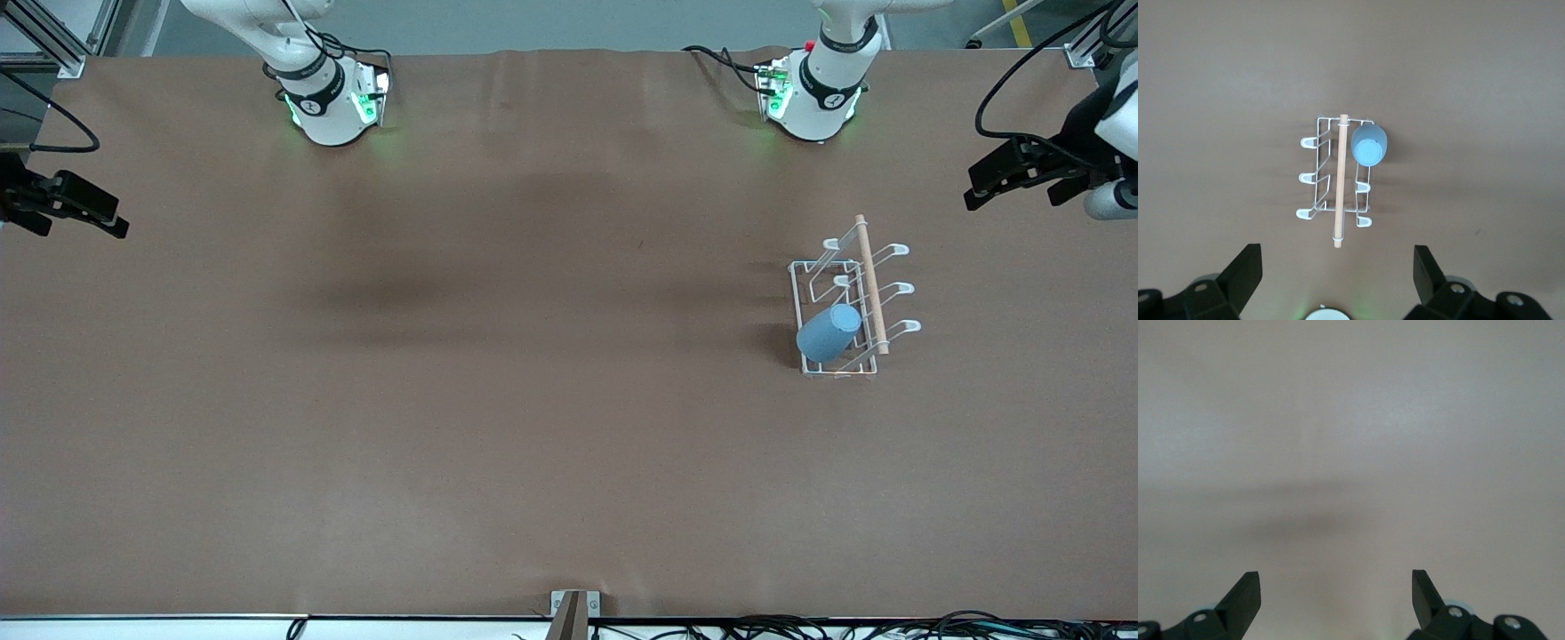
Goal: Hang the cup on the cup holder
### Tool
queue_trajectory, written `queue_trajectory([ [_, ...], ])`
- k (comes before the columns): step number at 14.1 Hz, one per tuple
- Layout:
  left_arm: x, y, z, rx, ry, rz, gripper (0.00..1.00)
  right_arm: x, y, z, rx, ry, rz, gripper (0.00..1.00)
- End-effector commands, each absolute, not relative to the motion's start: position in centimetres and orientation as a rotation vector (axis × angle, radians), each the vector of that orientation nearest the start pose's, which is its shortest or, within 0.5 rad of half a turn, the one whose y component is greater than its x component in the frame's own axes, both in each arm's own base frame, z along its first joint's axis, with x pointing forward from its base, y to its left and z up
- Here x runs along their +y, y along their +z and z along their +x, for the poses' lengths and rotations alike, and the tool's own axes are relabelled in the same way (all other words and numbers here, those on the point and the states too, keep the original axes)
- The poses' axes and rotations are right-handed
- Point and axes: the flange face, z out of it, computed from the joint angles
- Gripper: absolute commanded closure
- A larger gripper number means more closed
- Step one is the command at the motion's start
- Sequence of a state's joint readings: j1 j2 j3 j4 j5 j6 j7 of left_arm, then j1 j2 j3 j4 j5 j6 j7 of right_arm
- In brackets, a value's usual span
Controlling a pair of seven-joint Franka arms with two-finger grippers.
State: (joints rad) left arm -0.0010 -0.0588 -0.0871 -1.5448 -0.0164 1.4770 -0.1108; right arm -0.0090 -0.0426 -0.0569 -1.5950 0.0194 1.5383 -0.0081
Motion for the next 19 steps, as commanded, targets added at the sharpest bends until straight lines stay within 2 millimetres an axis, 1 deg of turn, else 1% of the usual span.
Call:
queue_trajectory([
  [1, -4.9, 64.9, 48.6, 0.042, -0.061, -3.152, 0.00, -3.3, 63.5, 53.7, 0.105, 0.014, -3.128, 0.00],
  [3, -5.3, 64.8, 48.4, 0.056, -0.042, -3.148, 0.00, -3.3, 63.5, 53.7, 0.105, 0.016, -3.128, 0.00],
  [5, -7.2, 64.9, 48.6, 0.110, -0.045, -3.128, 0.00, -3.3, 63.6, 53.6, 0.103, 0.021, -3.128, 0.00],
  [6, -7.3, 64.7, 48.8, 0.120, -0.042, -3.101, 0.00, -3.3, 63.6, 53.6, 0.103, 0.021, -3.128, 0.00],
  [8, -7.9, 65.2, 49.5, 0.137, -0.060, -3.094, 0.00, -3.3, 63.6, 53.6, 0.103, 0.021, -3.128, 0.00],
  [9, -8.0, 65.5, 50.0, 0.135, -0.069, -3.099, 0.00, -3.4, 63.5, 53.6, 0.105, 0.026, -3.128, 0.00],
  [11, -7.5, 65.6, 50.1, 0.123, -0.052, -3.098, 0.00, -3.3, 63.6, 53.6, 0.103, 0.021, -3.128, 0.00],
  [12, -7.4, 66.1, 50.1, 0.116, -0.066, -3.099, 0.00, -3.4, 63.5, 53.7, 0.105, 0.023, -3.126, 0.00],
  [16, -7.2, 65.9, 50.2, 0.113, -0.059, -3.099, 0.00, -3.4, 63.5, 53.7, 0.105, 0.023, -3.126, 0.00],
  [19, -7.2, 65.6, 49.9, 0.111, -0.003, -3.107, 0.00, -3.4, 63.4, 53.6, 0.105, 0.028, -3.126, 0.00],
])
